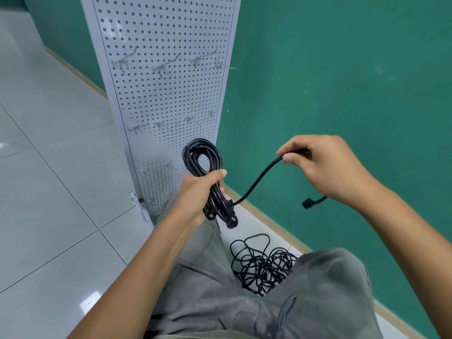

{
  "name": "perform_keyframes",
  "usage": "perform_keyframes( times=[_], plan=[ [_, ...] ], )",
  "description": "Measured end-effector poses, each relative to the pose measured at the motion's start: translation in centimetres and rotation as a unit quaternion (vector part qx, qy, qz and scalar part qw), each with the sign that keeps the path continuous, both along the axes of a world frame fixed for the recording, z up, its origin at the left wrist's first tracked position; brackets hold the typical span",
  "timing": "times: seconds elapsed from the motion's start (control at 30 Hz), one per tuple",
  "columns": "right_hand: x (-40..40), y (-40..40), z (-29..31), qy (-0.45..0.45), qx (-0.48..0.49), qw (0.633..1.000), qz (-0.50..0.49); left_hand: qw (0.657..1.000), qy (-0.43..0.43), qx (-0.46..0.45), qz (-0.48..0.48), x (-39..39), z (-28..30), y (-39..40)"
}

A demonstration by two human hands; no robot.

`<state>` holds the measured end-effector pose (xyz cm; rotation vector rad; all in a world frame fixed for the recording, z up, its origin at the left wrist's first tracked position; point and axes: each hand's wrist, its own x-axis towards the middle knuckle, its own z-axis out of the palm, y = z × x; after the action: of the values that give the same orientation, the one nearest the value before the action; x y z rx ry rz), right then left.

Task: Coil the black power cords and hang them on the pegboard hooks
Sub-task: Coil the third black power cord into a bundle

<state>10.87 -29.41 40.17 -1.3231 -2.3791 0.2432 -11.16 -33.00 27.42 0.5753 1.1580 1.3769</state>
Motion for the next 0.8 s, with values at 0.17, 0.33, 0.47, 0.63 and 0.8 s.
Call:
perform_keyframes(
  times=[0.17, 0.33, 0.47, 0.63, 0.8],
  plan=[
    [-0.7, 2.3, 0.9, -0.045, 0.079, 0.996, -0.005, 0.994, 0.001, 0.0, -0.107, 2.1, 0.7, -0.5],
    [-1.5, 2.9, 2.2, -0.054, 0.093, 0.994, 0.01, 0.993, 0.021, 0.003, -0.117, 3.5, 1.4, -0.9],
    [-2.5, 2.3, 3.6, -0.051, 0.093, 0.993, 0.044, 0.983, 0.106, -0.012, -0.147, 3.8, 1.6, -1.1],
    [-4.2, 2.1, 5.4, -0.099, 0.094, 0.987, 0.08, 0.974, 0.066, -0.016, -0.216, 5.1, 1.7, -1.5],
    [-6.2, 1.6, 6.8, -0.112, 0.073, 0.978, 0.162, 0.938, 0.112, -0.012, -0.329, 5.9, 2.6, -2.0]
  ],
)
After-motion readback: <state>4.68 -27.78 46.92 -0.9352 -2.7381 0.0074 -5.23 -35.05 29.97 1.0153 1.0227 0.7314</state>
